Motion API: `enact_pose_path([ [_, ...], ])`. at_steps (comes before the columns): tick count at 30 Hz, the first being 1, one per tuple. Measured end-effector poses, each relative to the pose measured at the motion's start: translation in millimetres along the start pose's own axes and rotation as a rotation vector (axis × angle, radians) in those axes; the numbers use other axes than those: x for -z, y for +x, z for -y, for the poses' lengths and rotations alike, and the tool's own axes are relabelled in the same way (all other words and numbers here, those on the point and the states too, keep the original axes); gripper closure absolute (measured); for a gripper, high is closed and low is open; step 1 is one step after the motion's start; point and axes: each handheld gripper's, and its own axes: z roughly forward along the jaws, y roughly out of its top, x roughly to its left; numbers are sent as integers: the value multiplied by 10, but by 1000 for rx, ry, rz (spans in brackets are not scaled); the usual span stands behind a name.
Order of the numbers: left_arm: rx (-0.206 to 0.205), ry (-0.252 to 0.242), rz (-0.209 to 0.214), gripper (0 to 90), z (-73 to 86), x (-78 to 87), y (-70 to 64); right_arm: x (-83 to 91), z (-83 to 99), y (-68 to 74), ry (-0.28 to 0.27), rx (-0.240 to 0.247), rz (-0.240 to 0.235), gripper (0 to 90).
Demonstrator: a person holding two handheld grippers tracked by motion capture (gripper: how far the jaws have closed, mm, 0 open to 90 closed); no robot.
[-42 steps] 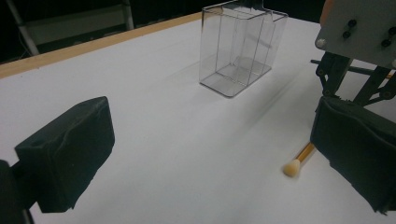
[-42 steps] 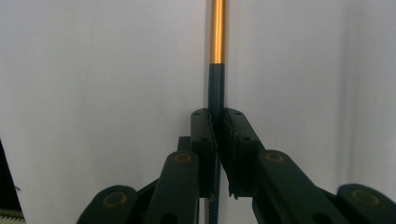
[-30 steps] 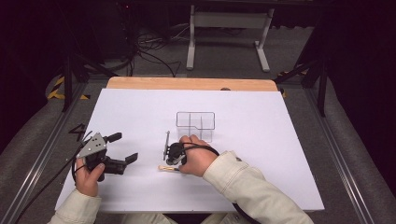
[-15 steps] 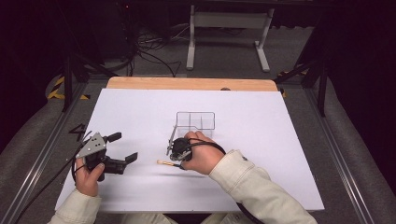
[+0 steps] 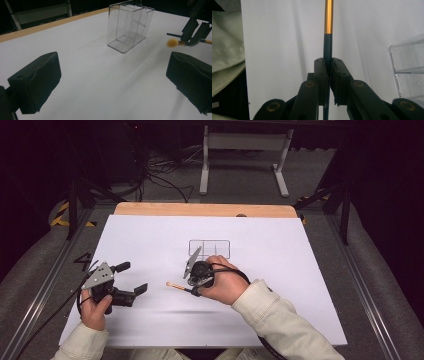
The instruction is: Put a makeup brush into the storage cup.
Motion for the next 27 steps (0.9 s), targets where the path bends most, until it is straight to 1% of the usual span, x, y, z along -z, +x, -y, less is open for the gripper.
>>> enact_pose_path([
  [4,-4,2,0,5,0,-2,0,40,15,4,-20,-2,7,831],
  [8,-1,-1,2,5,-1,-3,-3,95,43,6,-65,-6,9,831],
  [9,-1,-1,0,5,-1,-1,-2,110,53,-1,-83,1,10,831],
  [12,0,0,1,5,-1,2,-3,158,87,-5,-134,-6,15,831],
  [13,0,0,1,5,-1,2,-3,174,97,-13,-150,-1,18,831],
  [14,0,-1,1,5,-1,2,-3,174,97,-13,-150,-1,18,831],
  [15,-1,0,2,5,-2,2,-3,195,107,-16,-166,0,24,831],
  [16,-1,-1,2,5,-2,0,-4,223,125,-22,-196,2,28,831],
  [17,-2,-2,3,5,-3,-1,-4,223,125,-22,-196,2,28,831],
  [18,-1,-3,2,5,-3,-5,-4,253,141,-18,-218,-3,32,830],
  [20,2,-3,2,5,-2,-7,-7,264,146,-18,-228,-4,31,831],
  [21,2,-1,2,5,-3,-6,-7,292,162,-13,-258,-10,33,831],
  [23,-2,-4,2,5,-3,-6,-5,315,176,-14,-287,-9,34,830],
  [24,-2,-4,2,5,-3,-6,-5,315,176,-14,-287,-9,34,830],
  [27,-2,-4,0,5,-4,1,-4,330,204,-10,-335,-9,34,831],
])
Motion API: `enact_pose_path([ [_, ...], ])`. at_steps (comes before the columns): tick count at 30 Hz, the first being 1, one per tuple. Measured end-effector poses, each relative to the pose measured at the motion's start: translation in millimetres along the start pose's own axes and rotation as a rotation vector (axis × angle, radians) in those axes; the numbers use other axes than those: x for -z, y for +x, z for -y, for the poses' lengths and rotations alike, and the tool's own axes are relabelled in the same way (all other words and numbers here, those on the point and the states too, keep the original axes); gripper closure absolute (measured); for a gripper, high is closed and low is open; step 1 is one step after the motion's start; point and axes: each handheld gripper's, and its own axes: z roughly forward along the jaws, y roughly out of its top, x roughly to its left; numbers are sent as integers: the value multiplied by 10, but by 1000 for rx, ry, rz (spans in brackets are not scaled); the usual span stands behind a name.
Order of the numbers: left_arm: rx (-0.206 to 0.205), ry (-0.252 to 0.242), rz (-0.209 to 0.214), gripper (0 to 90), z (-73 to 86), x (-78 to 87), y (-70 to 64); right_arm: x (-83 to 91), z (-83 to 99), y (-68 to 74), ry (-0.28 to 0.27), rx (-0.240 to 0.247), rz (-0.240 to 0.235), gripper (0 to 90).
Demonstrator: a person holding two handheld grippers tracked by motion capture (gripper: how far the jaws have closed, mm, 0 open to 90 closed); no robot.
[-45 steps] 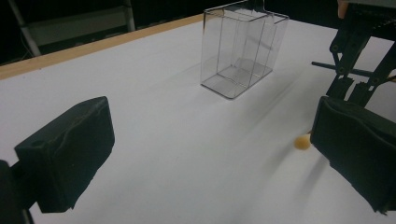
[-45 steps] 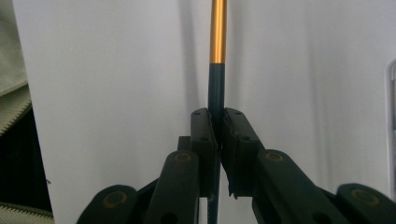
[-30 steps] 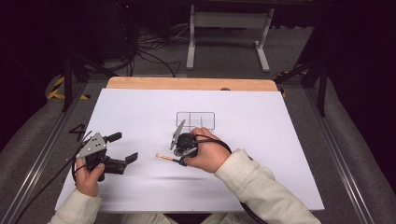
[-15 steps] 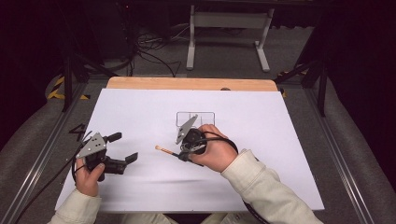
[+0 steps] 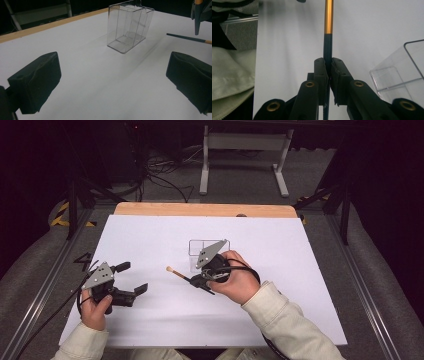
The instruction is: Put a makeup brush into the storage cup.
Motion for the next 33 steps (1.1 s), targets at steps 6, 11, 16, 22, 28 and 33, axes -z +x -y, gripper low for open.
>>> enact_pose_path([
  [6,1,0,2,5,1,-3,1,80,64,2,-122,-23,8,830],
  [11,0,6,1,5,1,-6,0,130,108,-4,-186,-40,13,830],
  [16,3,4,2,5,0,-7,-4,158,150,-15,-251,-40,23,830],
  [22,0,2,2,5,1,-7,-1,166,192,-33,-297,-33,33,830],
  [28,3,5,2,5,0,-6,-4,193,245,-32,-375,-32,36,830],
  [33,4,6,1,5,1,-7,-2,218,293,-50,-428,-42,46,830],
])
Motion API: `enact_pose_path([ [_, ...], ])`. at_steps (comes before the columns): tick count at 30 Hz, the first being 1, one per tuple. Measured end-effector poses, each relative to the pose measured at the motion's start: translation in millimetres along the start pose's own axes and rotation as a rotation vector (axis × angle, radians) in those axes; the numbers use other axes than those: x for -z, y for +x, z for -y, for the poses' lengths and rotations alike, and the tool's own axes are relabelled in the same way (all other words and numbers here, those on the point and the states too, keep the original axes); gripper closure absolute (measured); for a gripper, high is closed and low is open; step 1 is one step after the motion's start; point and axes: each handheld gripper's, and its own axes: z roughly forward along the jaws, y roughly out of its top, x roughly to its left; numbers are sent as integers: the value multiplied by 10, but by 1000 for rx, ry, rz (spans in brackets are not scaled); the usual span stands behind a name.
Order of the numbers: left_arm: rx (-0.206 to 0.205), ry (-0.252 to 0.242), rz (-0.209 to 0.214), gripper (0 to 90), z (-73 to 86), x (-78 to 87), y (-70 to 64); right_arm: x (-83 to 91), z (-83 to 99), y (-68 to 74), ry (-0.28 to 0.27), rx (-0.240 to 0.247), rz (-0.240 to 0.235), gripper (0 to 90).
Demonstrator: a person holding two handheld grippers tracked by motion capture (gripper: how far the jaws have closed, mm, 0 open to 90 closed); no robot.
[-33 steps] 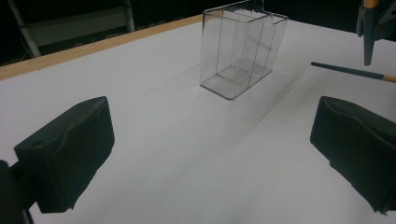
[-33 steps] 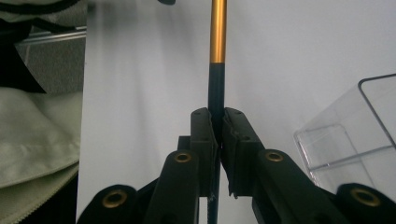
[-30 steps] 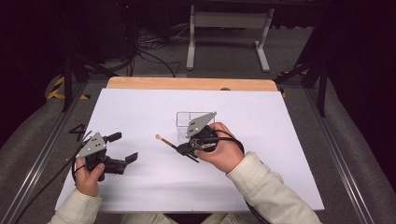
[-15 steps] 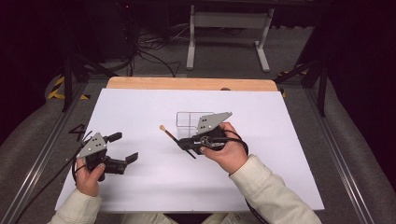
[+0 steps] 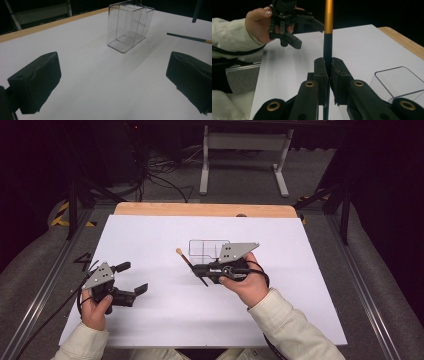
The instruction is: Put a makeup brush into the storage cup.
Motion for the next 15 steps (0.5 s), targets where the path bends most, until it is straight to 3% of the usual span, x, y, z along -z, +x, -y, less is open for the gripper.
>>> enact_pose_path([
  [6,-3,1,1,5,1,-2,3,40,45,-23,-89,-22,-4,830],
  [15,0,-5,3,5,2,-5,3,86,98,-61,-162,-33,22,830],
])
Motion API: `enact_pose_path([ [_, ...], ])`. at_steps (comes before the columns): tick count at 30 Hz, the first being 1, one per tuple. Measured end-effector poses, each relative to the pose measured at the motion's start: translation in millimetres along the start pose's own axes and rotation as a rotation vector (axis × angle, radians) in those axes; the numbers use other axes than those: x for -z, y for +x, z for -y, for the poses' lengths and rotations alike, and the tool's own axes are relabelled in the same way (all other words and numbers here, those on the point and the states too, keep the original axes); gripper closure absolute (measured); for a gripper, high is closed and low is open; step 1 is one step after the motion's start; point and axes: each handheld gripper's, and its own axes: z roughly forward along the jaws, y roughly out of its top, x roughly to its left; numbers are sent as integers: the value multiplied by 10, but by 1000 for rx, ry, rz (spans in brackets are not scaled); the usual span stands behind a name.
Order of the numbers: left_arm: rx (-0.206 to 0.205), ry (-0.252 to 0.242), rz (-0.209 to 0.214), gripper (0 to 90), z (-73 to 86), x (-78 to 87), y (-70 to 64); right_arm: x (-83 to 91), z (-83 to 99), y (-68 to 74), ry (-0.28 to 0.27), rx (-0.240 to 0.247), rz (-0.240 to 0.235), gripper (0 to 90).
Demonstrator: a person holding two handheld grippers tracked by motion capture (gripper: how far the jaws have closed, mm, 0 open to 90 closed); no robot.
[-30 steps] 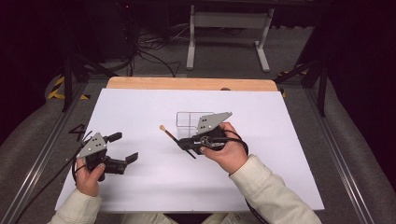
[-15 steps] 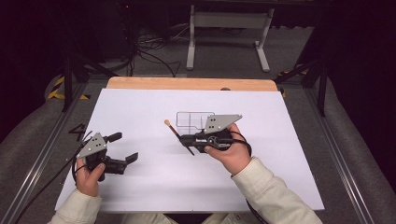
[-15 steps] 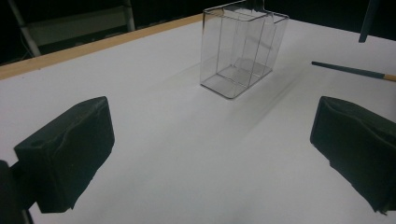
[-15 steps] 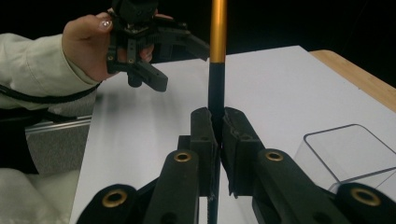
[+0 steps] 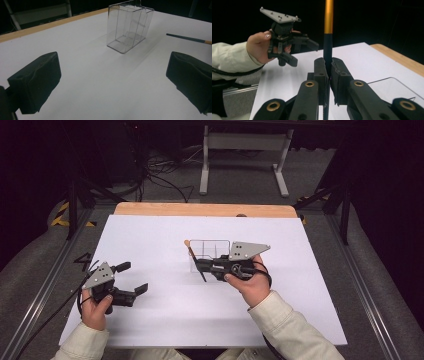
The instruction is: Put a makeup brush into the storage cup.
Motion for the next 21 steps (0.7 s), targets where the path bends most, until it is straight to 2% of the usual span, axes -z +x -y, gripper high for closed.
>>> enact_pose_path([
  [2,0,1,0,5,1,0,1,8,-2,-4,-8,0,1,830],
  [4,4,1,0,5,3,-2,0,41,-1,-16,-51,7,7,830],
  [10,2,0,-1,5,2,-1,3,72,11,-46,-94,4,15,830],
  [21,1,0,0,5,2,1,3,130,8,-155,-125,-15,59,830],
])
